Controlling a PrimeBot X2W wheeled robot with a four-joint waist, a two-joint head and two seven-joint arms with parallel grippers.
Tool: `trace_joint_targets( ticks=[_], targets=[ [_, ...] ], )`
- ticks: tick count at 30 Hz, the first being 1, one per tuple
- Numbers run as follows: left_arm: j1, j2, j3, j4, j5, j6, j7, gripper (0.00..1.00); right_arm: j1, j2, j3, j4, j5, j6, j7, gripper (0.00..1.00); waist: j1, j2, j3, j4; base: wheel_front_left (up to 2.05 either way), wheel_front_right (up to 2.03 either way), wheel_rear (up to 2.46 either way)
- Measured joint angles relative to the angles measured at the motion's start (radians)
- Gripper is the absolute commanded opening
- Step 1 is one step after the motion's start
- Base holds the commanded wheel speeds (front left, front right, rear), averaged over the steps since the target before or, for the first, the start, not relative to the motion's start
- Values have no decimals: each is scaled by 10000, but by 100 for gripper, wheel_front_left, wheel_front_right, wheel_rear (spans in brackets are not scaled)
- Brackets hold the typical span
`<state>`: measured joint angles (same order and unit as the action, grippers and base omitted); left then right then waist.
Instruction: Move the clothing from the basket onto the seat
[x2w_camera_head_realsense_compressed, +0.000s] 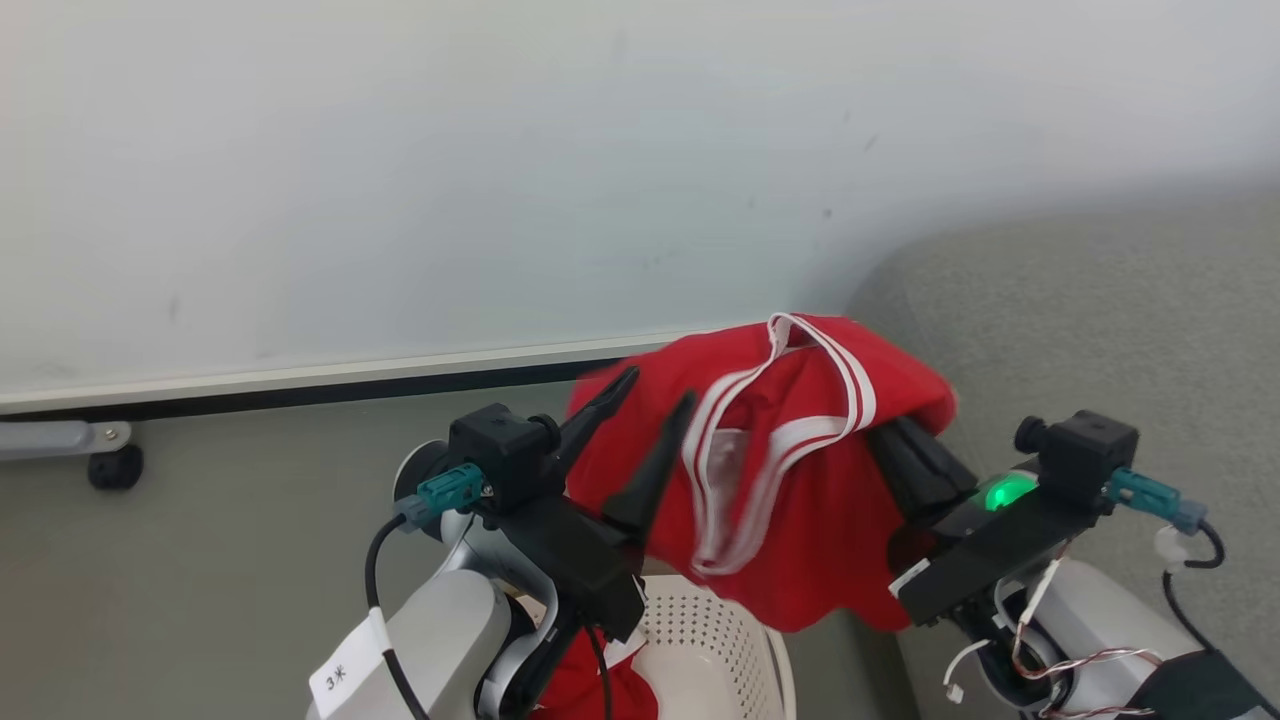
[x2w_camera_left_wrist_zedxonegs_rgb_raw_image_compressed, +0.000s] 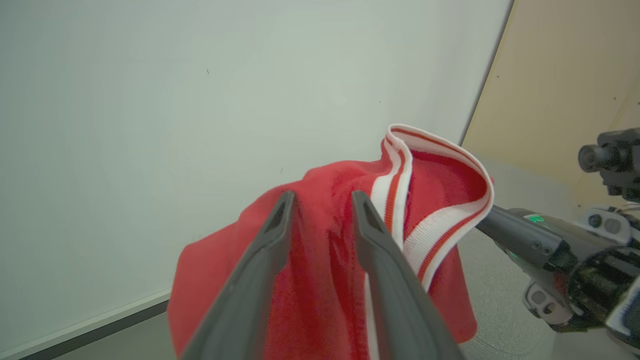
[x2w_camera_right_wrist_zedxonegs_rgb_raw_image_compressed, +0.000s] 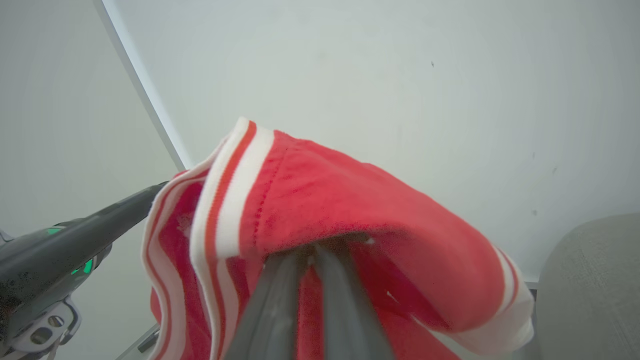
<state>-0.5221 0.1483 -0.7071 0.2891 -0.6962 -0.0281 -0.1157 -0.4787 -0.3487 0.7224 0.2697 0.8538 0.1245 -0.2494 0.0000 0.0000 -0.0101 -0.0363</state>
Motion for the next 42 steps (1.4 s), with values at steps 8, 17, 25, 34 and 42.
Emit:
trace_joint_targets(
  ticks=[8,17,25,34,42],
  targets=[
    [169,52,-163,-268,-10,-161,10,100,73,-303,-803,-447,-581,0,0,0,0,0,12,-623,0,0,0],
    [196,244,-213,-527,31,-174,-8,100,380,-746,-1806,-1256,-1231,-17,-6,0,0,0,106,-1572,0,0,0],
    [231,389,-343,-709,155,-176,-21,100,653,-978,-2575,-1941,-1678,-102,-42,0,0,0,257,-2449,0,0,0],
    [230,453,-499,-690,320,-249,-21,100,890,-943,-2999,-2431,-1977,-102,-44,0,0,0,496,-3450,0,0,0],
    [191,414,-577,-660,410,-245,-4,100,1182,-936,-3384,-2763,-2138,-100,-44,0,0,0,759,-4114,0,0,0]
  ],
)
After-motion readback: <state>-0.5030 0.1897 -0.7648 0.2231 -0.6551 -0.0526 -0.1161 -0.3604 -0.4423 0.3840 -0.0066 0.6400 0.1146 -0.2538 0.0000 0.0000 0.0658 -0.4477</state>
